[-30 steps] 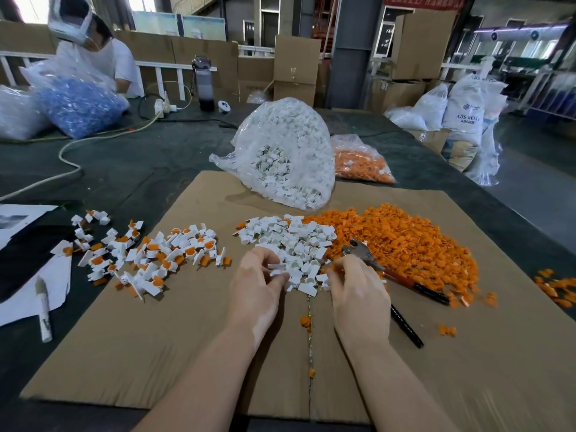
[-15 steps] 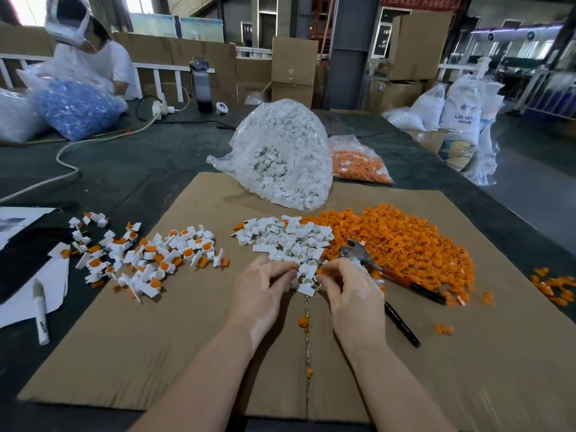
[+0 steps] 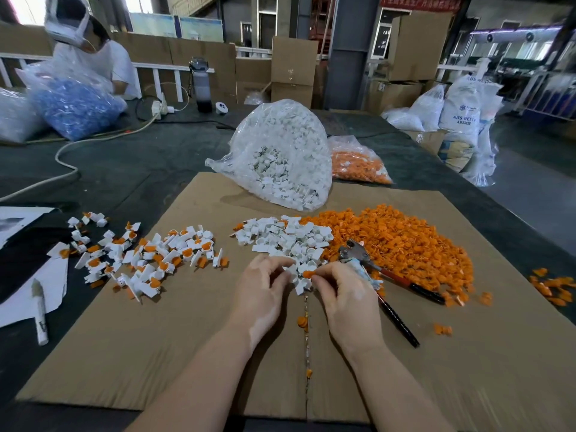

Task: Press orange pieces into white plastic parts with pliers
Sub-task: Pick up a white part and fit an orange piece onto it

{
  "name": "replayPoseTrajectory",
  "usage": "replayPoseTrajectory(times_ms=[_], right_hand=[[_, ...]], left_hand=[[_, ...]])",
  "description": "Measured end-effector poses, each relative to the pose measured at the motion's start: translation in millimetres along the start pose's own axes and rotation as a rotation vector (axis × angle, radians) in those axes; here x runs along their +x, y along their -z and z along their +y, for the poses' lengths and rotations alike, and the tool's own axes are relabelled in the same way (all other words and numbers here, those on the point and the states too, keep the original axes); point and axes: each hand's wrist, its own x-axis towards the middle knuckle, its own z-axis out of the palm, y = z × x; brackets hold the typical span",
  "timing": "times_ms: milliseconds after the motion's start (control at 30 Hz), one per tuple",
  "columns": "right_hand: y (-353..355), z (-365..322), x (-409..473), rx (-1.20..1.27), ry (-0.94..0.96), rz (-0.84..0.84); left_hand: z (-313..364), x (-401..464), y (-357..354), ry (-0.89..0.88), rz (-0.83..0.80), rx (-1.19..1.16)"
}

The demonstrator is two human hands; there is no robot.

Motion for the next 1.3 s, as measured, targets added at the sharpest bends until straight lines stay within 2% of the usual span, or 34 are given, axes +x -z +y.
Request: replayPoseTrajectory(times_ms=[100,267,633,767,933,1100,1167,1233,1300], right_hand=[[-0.4,-0.4,-0.2,-0.025,0.016,-0.036],[-1.7,0.1,0.2,-0.06,0.01,-0.056],[-2.1,-0.1,-1.0,-0.058,0.05,-0.101],[-4.2,2.6,-0.9,-0.053,0.062,-0.119],[-1.4,1.8,-1.7,0.02,0.087,-0.053],[-2.5,0.8,-2.3,-0.075,0.123,-0.032],[-3.1,2.7,-2.1,-0.063,0.094,-0.014],[-2.1,4.2,-0.8,0.085,-0.028,-0.01],[-0.2,4.1,1.3,0.251,-0.16,-0.011]], left_hand=[[1.2,0.7,-1.3,0.092,-0.029,-0.102],[5.3,-2.2,-5.2,0.136,-0.046,-0.196],[5.0,-6.4,-6.4,0.088,-0.104,-0.142],[6.5,-6.4,-4.4,0.139,-0.102,-0.232],[8.3,-5.0,-0.2,0.156,-0.103,-0.302],[7.3,-5.7,-0.2,0.108,-0.109,-0.204],[6.6,-5.8,-1.4,0.12,-0.072,-0.202],[5.4,-5.7,-0.9,0.108,-0.04,-0.188],[5.7,-6.8,0.2,0.039,-0.086,-0.125]])
